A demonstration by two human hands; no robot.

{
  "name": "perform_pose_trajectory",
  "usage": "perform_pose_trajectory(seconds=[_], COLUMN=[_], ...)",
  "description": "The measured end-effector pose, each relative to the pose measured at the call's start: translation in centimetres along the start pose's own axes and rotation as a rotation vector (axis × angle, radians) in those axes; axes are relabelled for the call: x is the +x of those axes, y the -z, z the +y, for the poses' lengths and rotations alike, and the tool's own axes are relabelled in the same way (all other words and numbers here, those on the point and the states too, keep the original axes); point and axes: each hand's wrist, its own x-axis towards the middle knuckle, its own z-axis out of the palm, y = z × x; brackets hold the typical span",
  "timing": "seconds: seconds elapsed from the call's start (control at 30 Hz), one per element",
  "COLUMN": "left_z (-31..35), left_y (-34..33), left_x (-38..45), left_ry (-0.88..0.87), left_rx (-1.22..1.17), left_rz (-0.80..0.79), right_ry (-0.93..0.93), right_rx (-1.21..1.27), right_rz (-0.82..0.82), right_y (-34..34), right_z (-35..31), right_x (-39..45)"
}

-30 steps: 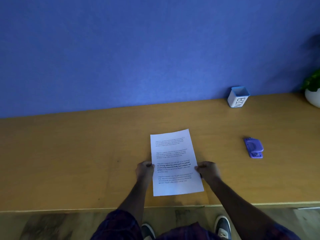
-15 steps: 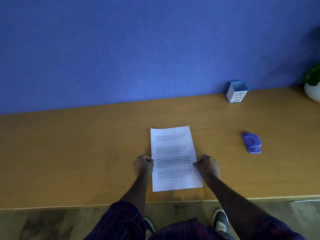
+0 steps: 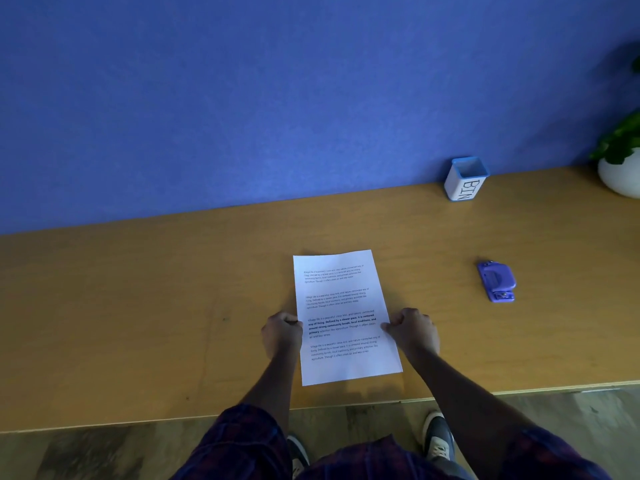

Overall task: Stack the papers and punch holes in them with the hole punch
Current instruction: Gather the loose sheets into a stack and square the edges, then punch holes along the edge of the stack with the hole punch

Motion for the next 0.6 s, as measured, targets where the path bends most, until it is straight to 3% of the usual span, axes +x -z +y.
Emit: perform_pose_trajectory(seconds=[0.37,0.5,0.6], left_z=[0.9,1.4,2.7], left_y=[-0.4,-1.0,-2.3], left_x=[-0.2,-1.1,-1.9], left_ry=[-0.046,-0.226,-0.413], left_rx=[0.137,0.285,0.356], left_rz=[0.019,0.029,0.023], right_ry=[-0.034,-0.038,-0.015], right_rx=[0.010,-0.037,-0.084], right_rz=[-0.060,-0.096,0.020], right_y=[0.6,1.0,1.7], right_z=[-0.3,-0.5,-0.3], right_x=[0.6,0.7,0.4])
